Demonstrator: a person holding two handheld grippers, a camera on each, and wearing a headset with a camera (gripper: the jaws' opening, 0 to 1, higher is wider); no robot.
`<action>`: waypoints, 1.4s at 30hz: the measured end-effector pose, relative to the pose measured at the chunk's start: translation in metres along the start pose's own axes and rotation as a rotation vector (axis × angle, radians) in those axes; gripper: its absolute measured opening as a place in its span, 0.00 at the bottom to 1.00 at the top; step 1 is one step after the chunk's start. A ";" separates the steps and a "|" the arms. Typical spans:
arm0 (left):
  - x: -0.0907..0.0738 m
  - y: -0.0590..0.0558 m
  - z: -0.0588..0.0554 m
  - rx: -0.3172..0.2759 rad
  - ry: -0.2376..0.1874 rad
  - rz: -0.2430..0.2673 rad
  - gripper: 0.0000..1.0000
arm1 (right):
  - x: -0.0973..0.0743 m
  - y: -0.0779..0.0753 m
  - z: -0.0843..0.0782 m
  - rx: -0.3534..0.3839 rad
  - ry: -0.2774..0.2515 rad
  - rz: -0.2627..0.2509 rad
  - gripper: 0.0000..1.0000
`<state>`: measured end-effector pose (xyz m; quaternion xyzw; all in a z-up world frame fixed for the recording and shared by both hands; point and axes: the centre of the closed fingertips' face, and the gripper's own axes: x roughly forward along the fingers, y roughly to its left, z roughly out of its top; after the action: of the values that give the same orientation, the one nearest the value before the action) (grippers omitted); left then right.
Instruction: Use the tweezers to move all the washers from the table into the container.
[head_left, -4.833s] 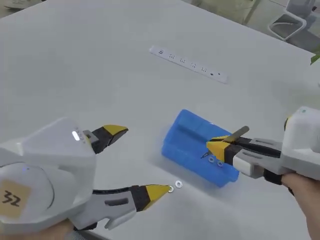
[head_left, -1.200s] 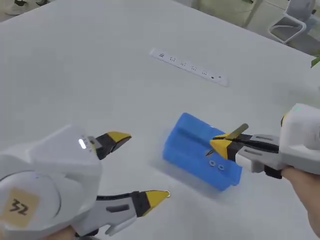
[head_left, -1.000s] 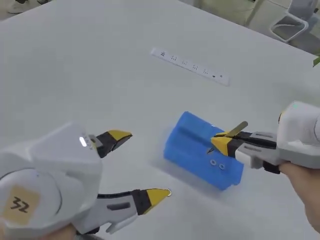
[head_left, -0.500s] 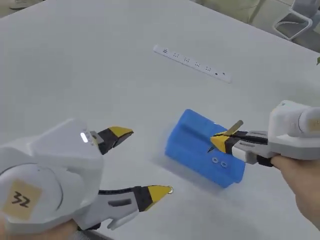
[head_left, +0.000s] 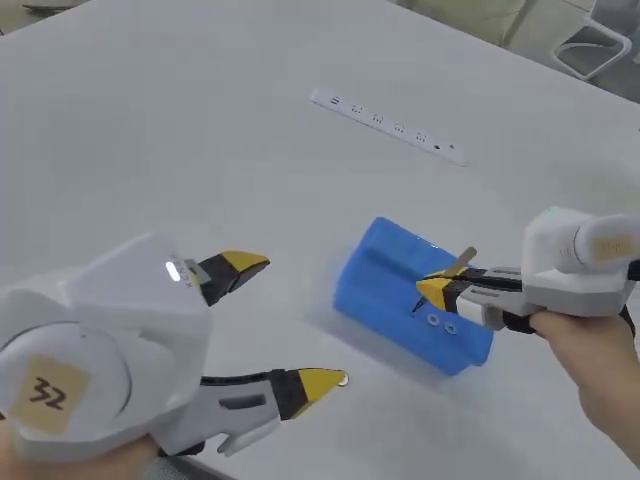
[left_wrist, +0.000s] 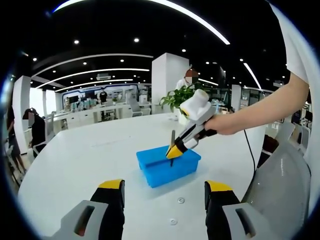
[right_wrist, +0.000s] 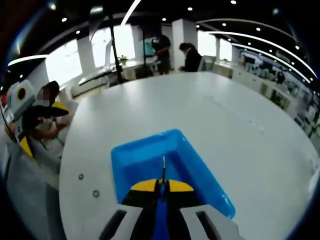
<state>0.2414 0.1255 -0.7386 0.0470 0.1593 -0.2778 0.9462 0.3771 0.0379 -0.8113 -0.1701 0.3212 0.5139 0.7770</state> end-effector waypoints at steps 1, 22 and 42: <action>0.000 0.000 0.000 0.000 0.000 0.001 0.64 | 0.000 -0.001 0.000 0.005 -0.002 0.000 0.03; 0.000 0.000 0.000 -0.003 -0.004 -0.004 0.64 | -0.007 -0.004 0.004 0.013 -0.013 -0.008 0.03; 0.003 -0.006 -0.001 0.032 0.017 -0.030 0.64 | -0.053 0.018 0.033 0.028 -0.148 -0.066 0.03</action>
<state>0.2402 0.1187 -0.7408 0.0624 0.1636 -0.2941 0.9396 0.3570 0.0284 -0.7501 -0.1315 0.2642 0.4946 0.8175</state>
